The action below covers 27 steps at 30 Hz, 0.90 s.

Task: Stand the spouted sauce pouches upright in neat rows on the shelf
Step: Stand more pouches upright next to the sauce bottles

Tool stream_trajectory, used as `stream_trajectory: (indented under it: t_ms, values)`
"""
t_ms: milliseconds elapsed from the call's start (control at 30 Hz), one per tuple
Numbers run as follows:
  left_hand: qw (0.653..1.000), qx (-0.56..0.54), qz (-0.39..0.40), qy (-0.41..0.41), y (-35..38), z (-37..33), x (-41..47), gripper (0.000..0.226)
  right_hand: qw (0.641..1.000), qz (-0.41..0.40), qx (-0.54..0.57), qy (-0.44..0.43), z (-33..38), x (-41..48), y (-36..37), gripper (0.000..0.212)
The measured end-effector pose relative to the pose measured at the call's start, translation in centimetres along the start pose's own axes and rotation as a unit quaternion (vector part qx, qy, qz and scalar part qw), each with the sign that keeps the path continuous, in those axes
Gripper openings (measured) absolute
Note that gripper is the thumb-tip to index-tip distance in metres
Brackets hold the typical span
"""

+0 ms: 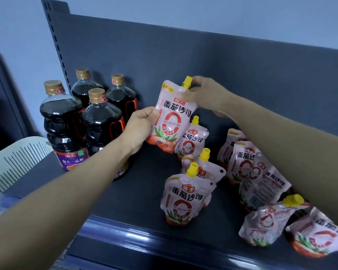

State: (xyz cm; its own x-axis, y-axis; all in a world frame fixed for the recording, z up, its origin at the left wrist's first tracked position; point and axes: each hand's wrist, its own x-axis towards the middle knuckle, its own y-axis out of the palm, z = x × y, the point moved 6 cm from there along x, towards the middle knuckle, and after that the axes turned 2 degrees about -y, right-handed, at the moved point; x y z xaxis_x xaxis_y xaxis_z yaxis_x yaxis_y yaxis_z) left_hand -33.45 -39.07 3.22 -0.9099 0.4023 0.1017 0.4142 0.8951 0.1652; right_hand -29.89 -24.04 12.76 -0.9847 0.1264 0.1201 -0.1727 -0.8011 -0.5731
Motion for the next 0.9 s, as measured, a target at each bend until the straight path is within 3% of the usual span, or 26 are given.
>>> stream_trajectory:
  t_ms: [100, 200, 267, 400, 533, 733, 900]
  values:
    - [0.999, -0.048, 0.007, -0.002, 0.4, -0.8, 0.0, 0.022, 0.999, -0.015, 0.038, 0.031, 0.5, 0.5, -0.5, 0.007]
    - [0.997, -0.070, -0.027, -0.028, -0.2, -1.4, 0.4, 0.017, 0.990, -0.064, 0.114, 0.047, 1.0, 0.9, -1.4, 0.008]
    - [0.993, -0.037, -0.058, -0.092, -1.0, -0.7, 0.5, 0.019, 0.981, -0.102, 0.160, 0.051, 1.4, 1.1, -2.0, 0.011]
    - [0.977, -0.054, -0.008, -0.206, -0.2, 1.1, -0.3, 0.025, 0.973, -0.130, 0.184, 0.047, 2.0, 1.1, -2.4, 0.012]
    - [0.971, -0.130, -0.044, -0.195, -0.2, 1.2, 0.0, 0.011, 0.975, -0.124, 0.178, 0.050, 2.1, 1.0, -1.5, 0.011]
    - [0.967, -0.120, -0.058, -0.215, -0.3, 2.2, 0.0, 0.025, 0.978, -0.134, 0.146, 0.058, 1.9, 0.3, -1.4, 0.022]
    - [0.959, -0.148, -0.067, -0.234, 0.3, 2.7, -0.2, 0.015, 0.978, -0.138, 0.142, 0.060, 1.6, -0.1, -1.7, 0.014]
